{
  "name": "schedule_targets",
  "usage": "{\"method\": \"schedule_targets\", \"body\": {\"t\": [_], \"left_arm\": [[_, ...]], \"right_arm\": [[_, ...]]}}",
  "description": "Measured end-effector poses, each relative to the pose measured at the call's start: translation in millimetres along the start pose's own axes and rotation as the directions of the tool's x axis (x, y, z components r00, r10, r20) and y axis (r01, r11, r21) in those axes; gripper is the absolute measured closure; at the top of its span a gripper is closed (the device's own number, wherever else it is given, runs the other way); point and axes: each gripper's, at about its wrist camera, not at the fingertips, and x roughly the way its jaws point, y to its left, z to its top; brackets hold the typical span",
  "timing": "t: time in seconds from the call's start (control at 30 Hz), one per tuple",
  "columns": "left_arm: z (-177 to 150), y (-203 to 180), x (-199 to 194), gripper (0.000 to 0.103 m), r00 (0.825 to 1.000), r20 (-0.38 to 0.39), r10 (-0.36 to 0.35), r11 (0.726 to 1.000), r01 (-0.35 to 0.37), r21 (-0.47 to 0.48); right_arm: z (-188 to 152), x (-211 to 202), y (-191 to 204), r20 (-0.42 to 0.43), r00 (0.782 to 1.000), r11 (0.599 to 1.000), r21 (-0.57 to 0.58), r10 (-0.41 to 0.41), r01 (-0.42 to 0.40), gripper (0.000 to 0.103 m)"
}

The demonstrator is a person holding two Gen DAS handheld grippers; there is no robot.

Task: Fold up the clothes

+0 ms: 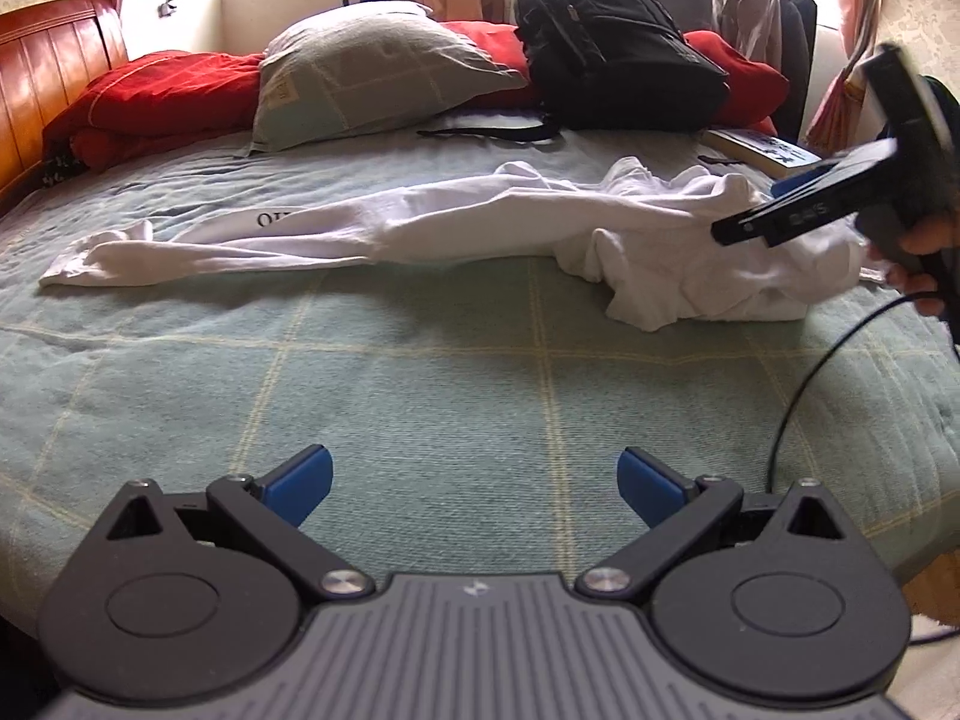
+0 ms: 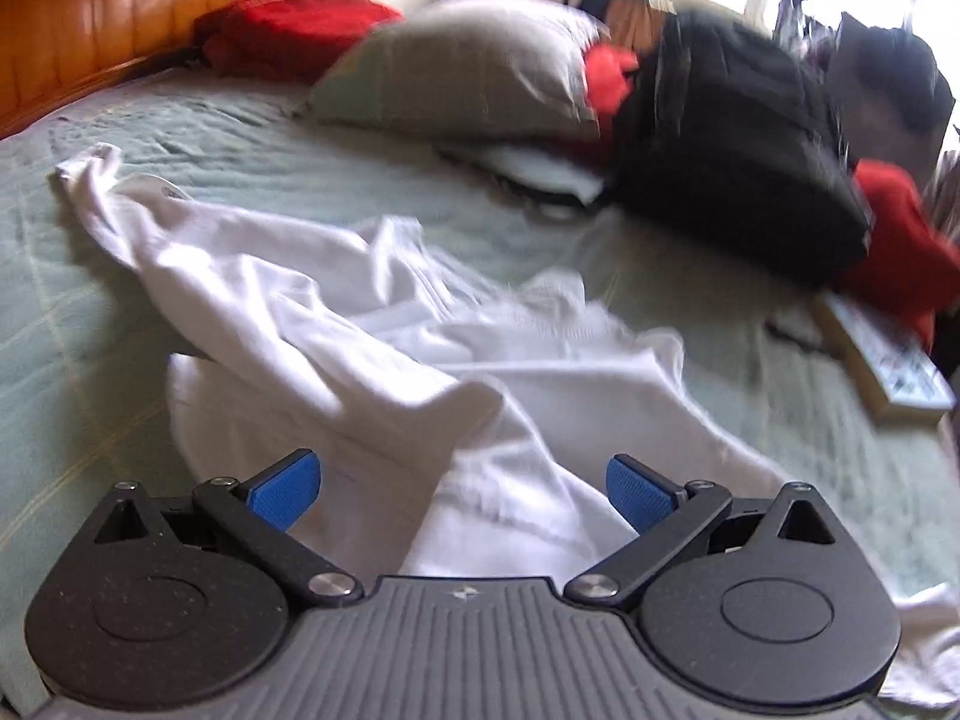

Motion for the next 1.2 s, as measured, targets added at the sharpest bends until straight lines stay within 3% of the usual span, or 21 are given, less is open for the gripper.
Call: {"method": "schedule_targets", "body": {"t": [0.17,0.4,0.53,0.6,0.77,1.07,1.2], "left_arm": [[0,-3,4,0.002,1.000,-0.001,-0.014,1.000,0.014,0.002],[-7,7,-1,0.002,1.000,-0.012,0.009,1.000,-0.009,-0.021],[-9,15,-2,0.002,0.999,-0.020,0.029,0.999,-0.030,-0.040],[-9,16,0,0.002,0.999,-0.021,0.025,0.999,-0.026,-0.043],[-5,12,8,0.002,1.000,-0.022,-0.010,1.000,0.009,-0.025],[4,-12,28,0.002,0.992,-0.030,-0.124,0.992,0.125,0.017],[8,-22,40,0.002,0.978,-0.035,-0.206,0.978,0.207,0.015]], "right_arm": [[-2,-29,39,0.075,0.996,0.994,-0.100,0.056,-0.048,0.000],[0,19,112,0.060,0.997,0.959,-0.277,-0.050,0.065,0.000],[-3,44,132,0.102,0.984,0.923,-0.344,-0.145,0.172,0.000],[-3,49,129,0.129,0.967,0.902,-0.352,-0.219,0.251,0.000],[-4,25,99,0.122,0.965,0.913,-0.313,-0.233,0.260,0.000],[-7,-29,56,0.183,0.930,0.904,-0.237,-0.318,0.356,0.000],[-12,-40,43,0.174,0.947,0.936,-0.184,-0.269,0.299,0.000]]}}
